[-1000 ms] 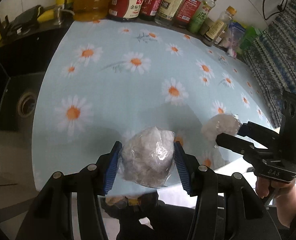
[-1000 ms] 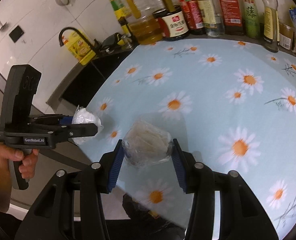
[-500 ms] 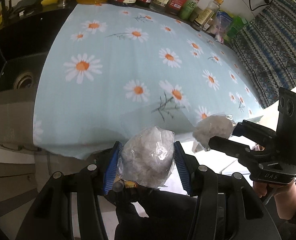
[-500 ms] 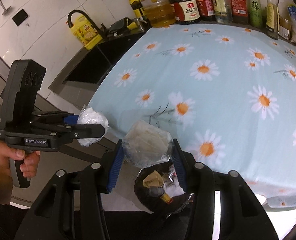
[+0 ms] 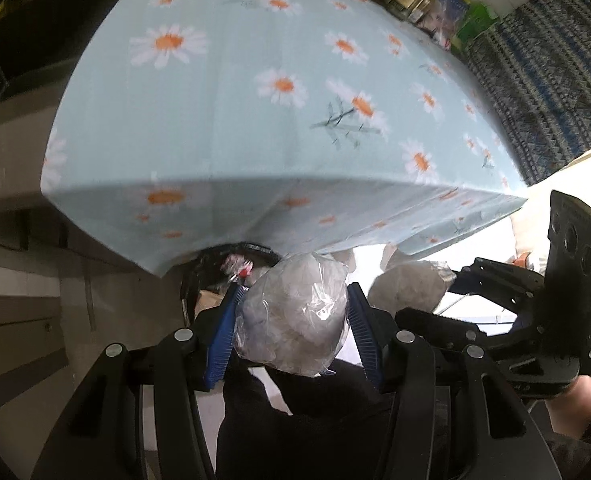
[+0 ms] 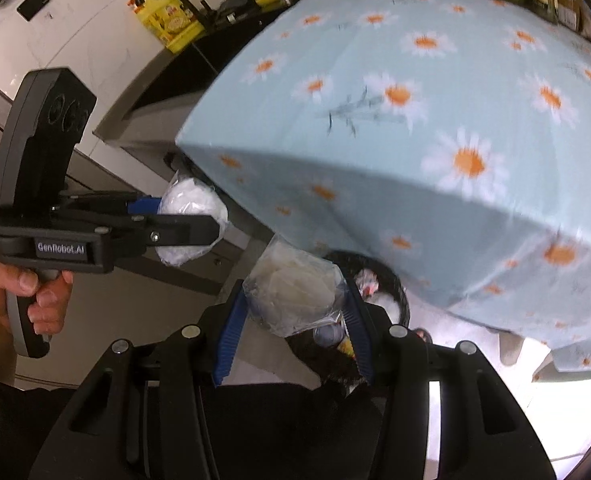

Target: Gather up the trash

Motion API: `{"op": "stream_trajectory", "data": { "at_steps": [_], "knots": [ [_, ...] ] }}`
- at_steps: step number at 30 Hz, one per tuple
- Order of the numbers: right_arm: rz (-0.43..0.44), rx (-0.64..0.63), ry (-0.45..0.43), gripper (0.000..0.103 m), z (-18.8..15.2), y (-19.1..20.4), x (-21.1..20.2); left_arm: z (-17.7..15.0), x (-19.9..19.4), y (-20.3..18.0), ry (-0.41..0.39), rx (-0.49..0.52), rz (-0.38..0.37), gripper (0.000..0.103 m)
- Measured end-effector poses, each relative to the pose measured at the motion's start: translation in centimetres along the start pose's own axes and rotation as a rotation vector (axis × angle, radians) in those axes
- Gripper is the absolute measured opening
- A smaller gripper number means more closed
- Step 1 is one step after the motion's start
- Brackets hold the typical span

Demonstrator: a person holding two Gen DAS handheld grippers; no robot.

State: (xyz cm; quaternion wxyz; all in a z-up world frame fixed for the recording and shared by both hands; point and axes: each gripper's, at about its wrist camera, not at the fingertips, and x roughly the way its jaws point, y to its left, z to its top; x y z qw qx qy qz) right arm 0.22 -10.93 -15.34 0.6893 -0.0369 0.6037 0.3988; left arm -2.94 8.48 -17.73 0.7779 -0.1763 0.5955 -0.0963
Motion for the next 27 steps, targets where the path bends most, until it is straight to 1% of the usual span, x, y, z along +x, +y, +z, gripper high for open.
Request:
{"op": "stream_trajectory", "data": {
  "at_steps": [2, 9, 14, 15, 16, 17, 23, 27],
  "knots": [
    [0.000, 0.013, 0.008, 0.048, -0.7, -0.1, 0.3, -0.2, 0.4, 0.1, 0.009, 0.000, -0.002, 0.051],
    [0.011, 0.049, -0.011, 0.049, -1.8, -0.3, 0.0, -0.3, 0.9, 0.0, 0.025, 0.018, 0.010, 0.052],
    [0.017, 0.066, 0.006, 0.051, -2.3, -0.3, 0.5, 0.1, 1.2, -0.6, 0.034, 0.035, 0.008, 0.052],
    [0.015, 0.072, 0.008, 0.054, -2.4, -0.4, 0.6, 0.2, 1.2, -0.7, 0.038, 0.034, 0.006, 0.054],
    [0.009, 0.078, 0.007, 0.060, -2.4, -0.4, 0.7, 0.2, 1.3, -0.6, 0.045, 0.031, 0.008, 0.059],
    [0.008, 0.085, 0.004, 0.061, -2.5, -0.5, 0.6, 0.4, 1.5, -0.6, 0.056, 0.029, 0.011, 0.059],
    [0.012, 0.118, -0.012, 0.061, -2.4, -1.1, 0.4, 0.9, 1.4, -0.8, 0.056, 0.032, 0.025, 0.059],
    [0.004, 0.117, -0.023, 0.061, -2.2, -1.3, 0.0, 1.1, 1.3, -0.7, 0.054, 0.030, 0.027, 0.059]
  ]
}}
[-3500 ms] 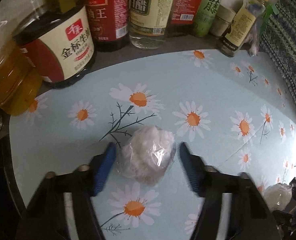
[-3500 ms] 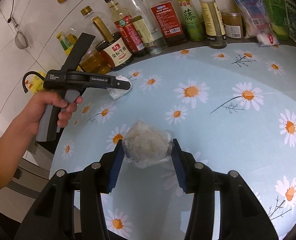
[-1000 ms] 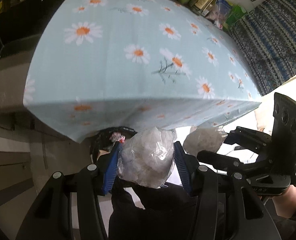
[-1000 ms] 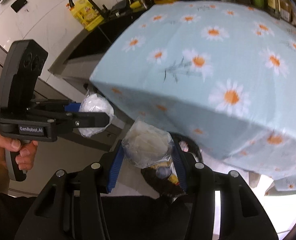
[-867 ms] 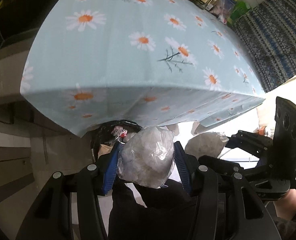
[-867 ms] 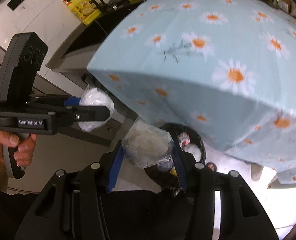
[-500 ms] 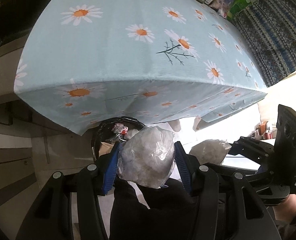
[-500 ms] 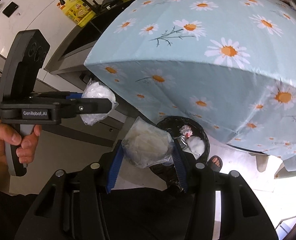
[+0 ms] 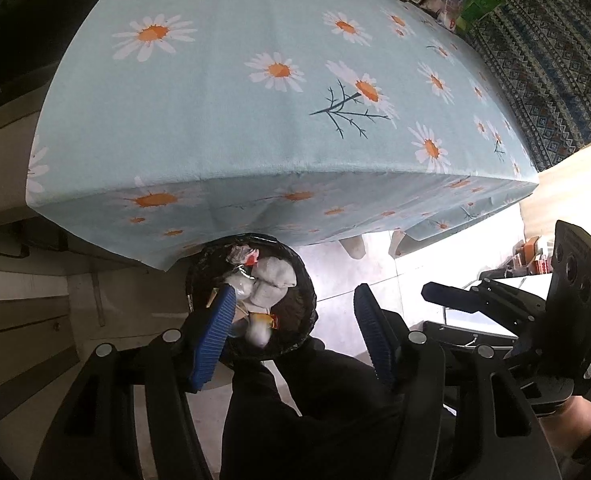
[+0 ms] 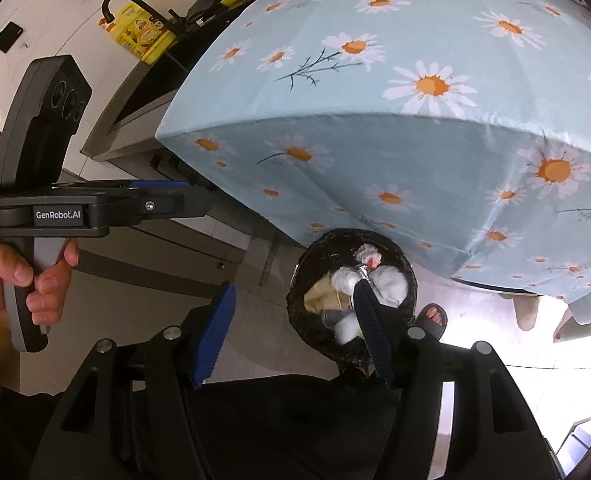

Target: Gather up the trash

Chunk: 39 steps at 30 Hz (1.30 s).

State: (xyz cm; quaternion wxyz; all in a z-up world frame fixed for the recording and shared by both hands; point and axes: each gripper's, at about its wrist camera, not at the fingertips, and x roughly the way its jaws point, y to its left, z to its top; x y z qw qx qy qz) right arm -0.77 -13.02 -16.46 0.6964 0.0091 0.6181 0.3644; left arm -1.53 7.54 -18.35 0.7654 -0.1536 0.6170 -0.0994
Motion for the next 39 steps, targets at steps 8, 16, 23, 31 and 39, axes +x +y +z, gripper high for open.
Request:
{"op": "stream_trajectory", "data": {
  "at_steps": [8, 16, 23, 31, 39],
  "knots": [
    [-0.013, -0.002, -0.031, 0.061, 0.9, 0.0, -1.1, 0.1, -0.8, 0.4, -0.013, -0.015, 0.005, 0.059],
    [-0.039, -0.006, -0.118, 0.062, 2.7, 0.1, -4.2, 0.3, -3.2, 0.1, -0.068, -0.028, 0.010, 0.059],
    [-0.070, -0.019, -0.199, 0.067, 4.4, -0.2, -7.5, 1.0, -5.9, -0.8, -0.131, -0.024, 0.015, 0.059],
    [-0.107, -0.007, -0.308, 0.077, 6.2, -1.3, -11.7, 2.5, -9.1, -3.3, -0.214, 0.022, 0.030, 0.071],
    [-0.142, 0.006, -0.358, 0.086, 7.5, -2.4, -14.2, 4.0, -10.7, -5.0, -0.252, 0.049, 0.052, 0.079]
  ]
}}
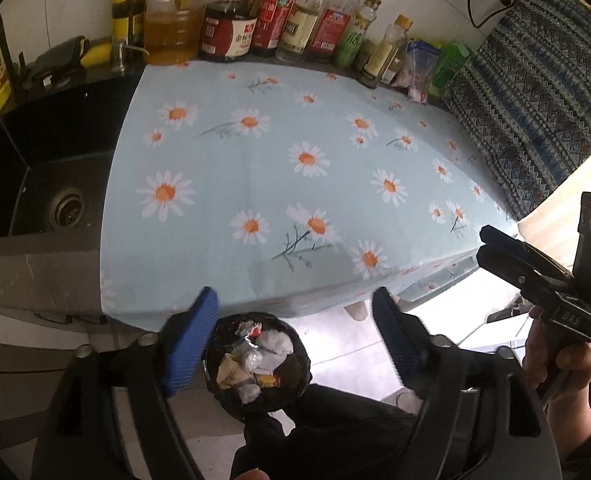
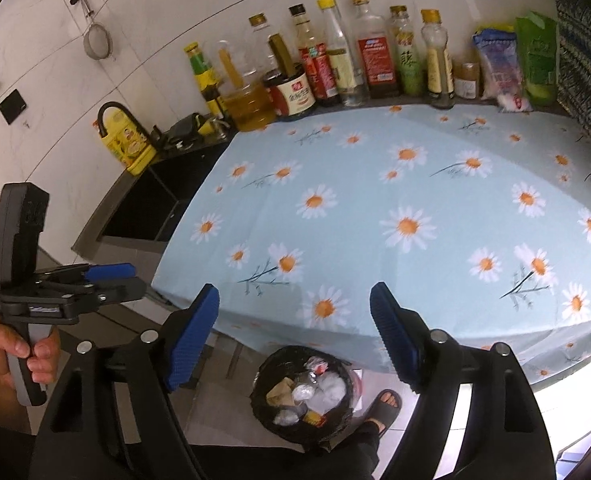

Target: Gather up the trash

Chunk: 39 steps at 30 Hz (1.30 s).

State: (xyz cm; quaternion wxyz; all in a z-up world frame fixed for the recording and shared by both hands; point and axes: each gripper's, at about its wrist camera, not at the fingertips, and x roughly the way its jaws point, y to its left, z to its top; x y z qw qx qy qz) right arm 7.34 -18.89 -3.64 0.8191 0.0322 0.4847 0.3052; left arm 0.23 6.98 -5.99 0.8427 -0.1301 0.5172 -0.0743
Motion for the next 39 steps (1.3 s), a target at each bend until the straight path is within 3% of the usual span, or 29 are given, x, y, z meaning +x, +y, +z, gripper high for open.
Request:
{"op": "stream_trajectory", "data": {
  "at_steps": [6, 8, 9, 19, 39],
  "knots": [
    [-0.010, 0.008, -0.036, 0.094, 1.6, -1.0, -1.2, 1.4, -0.8, -0.7, -0.032, 0.004, 0.031, 0.080],
    [-0.018, 0.004, -0.055, 0.098, 2.2, -1.2, -1.6, 1.8, -1.1, -0.9, -0.036, 0.001, 0.032, 0.087],
    [-0.025, 0.002, -0.062, 0.098, 2.4, -1.3, -1.8, 2.0, -1.2, -1.0, -0.037, 0.003, 0.040, 0.091],
    [-0.054, -0.055, -0.116, 0.098, 4.1, -1.1, -3.7, 3.5, -2.2, -1.7, -0.067, -0.005, 0.057, 0.095],
    [-0.085, -0.042, -0.145, 0.098, 5.8, -2.2, -4.8, 5.1, -3.6, -2.8, -0.113, 0.018, 0.054, 0.095]
  ]
}}
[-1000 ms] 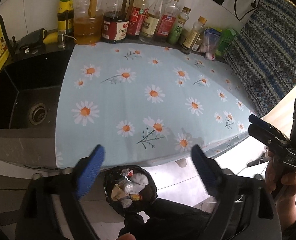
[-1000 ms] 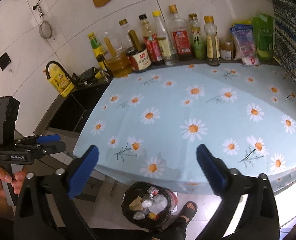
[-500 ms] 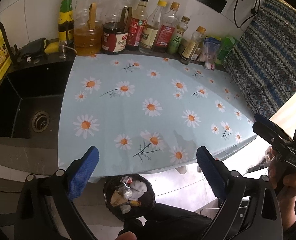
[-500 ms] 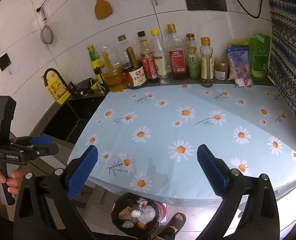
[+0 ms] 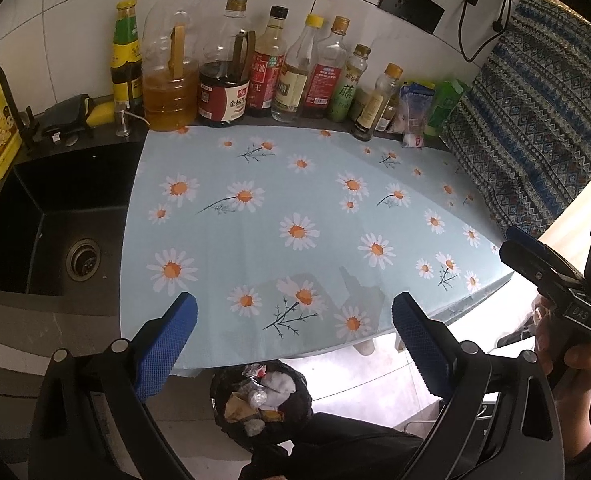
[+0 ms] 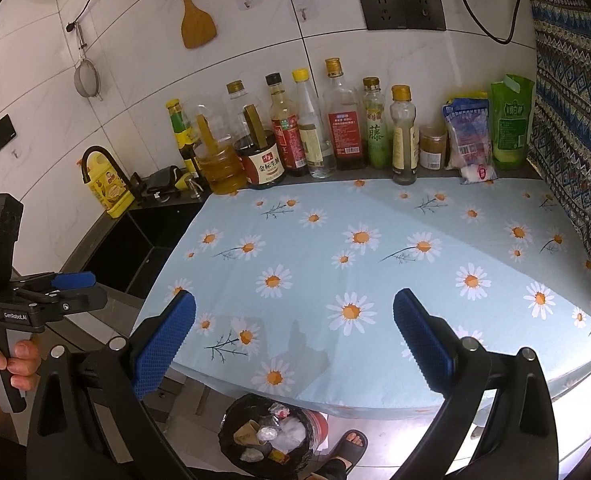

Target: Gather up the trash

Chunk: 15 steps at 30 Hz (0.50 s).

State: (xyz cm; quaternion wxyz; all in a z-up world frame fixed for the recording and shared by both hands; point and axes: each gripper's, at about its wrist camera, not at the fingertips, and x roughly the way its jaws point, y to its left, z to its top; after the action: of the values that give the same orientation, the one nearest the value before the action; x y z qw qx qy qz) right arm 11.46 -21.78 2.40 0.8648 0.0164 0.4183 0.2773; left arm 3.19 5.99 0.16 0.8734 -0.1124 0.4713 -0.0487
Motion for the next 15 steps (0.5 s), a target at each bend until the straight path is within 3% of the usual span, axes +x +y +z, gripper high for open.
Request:
{"op": "stream_trajectory", "data": {
  "at_steps": [15],
  "knots": [
    [-0.004, 0.006, 0.025, 0.098, -0.37, -0.17, 0.75, 0.27, -0.08, 0.35, -0.003, -0.010, 0.000, 0.095]
  ]
}}
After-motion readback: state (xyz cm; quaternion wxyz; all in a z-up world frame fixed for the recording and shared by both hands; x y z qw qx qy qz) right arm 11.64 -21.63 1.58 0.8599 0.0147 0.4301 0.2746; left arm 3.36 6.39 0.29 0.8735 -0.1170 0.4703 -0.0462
